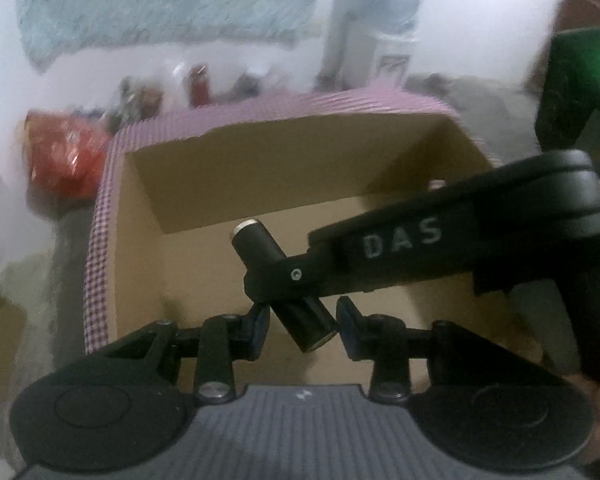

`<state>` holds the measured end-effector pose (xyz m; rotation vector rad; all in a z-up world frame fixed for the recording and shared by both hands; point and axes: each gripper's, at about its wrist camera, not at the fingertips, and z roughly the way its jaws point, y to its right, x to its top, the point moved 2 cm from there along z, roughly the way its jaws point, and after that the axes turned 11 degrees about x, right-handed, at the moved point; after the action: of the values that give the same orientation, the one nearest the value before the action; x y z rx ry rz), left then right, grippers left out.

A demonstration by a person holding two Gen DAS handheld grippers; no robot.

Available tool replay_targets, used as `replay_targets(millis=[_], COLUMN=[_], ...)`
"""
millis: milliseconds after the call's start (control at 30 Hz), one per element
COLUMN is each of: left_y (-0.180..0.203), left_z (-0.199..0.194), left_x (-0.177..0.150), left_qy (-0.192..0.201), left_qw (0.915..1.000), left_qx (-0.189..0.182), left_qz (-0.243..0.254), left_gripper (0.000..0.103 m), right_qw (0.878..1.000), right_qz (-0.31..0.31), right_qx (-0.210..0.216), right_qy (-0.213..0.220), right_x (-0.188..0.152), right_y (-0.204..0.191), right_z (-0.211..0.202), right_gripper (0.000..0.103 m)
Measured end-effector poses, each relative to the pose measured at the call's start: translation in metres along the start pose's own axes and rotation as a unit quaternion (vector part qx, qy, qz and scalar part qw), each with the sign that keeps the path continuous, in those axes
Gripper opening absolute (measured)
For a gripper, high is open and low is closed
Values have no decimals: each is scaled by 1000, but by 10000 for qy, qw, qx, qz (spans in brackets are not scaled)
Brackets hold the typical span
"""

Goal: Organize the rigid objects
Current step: 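Lower the battery into the box and open the right gripper, then move the right gripper to the green glue stick and grasp it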

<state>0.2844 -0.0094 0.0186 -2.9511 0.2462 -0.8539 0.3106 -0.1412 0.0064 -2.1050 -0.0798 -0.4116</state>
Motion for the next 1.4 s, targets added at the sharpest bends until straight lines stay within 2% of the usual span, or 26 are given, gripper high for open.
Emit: replay_targets(millis=[167,200,333,400,533,567,733,967,1133,1233,1400], left_y=[-12,-12,-9,-8,-13,-12,-6,9,29,50,84], left_z=[25,26,15,7,-14,-21,-65,-134,-150,-139,-109], left_x=[14,16,17,15,12,11,-5,-57,-108,-140,-173], left_qy=[-102,-49,206,373,584,655,1021,1565,1672,1595,1326], left_qw=[9990,9987,9959,9959,9957,9954,9930,9869,9852,9860,9878], left_qx=[445,506,877,815,720,687,553,200,-178,-319,-671], left_qz=[9,-8,112,154,85,100,229,333,331,372,468], left_gripper=[38,42,47,58,59,60,64,71,72,72,71], right_qw=[9984,9979,9952,9939,9938,9937,9930,9911,9909,9919,9937], right_qz=[523,601,950,1091,1103,1102,955,431,52,-19,174], right_qx=[-210,-240,-218,-139,90,155,595,1019,846,491,-61], right_qy=[-14,-13,-30,-25,101,122,369,739,1048,1169,1109], right_x=[32,35,37,34,30,28,15,-48,-112,-155,-205], right_y=[22,25,37,40,35,45,36,19,28,48,84], right_z=[42,48,64,65,48,38,-14,-120,-181,-193,-172], right_gripper=[21,21,25,29,38,40,42,42,42,42,40])
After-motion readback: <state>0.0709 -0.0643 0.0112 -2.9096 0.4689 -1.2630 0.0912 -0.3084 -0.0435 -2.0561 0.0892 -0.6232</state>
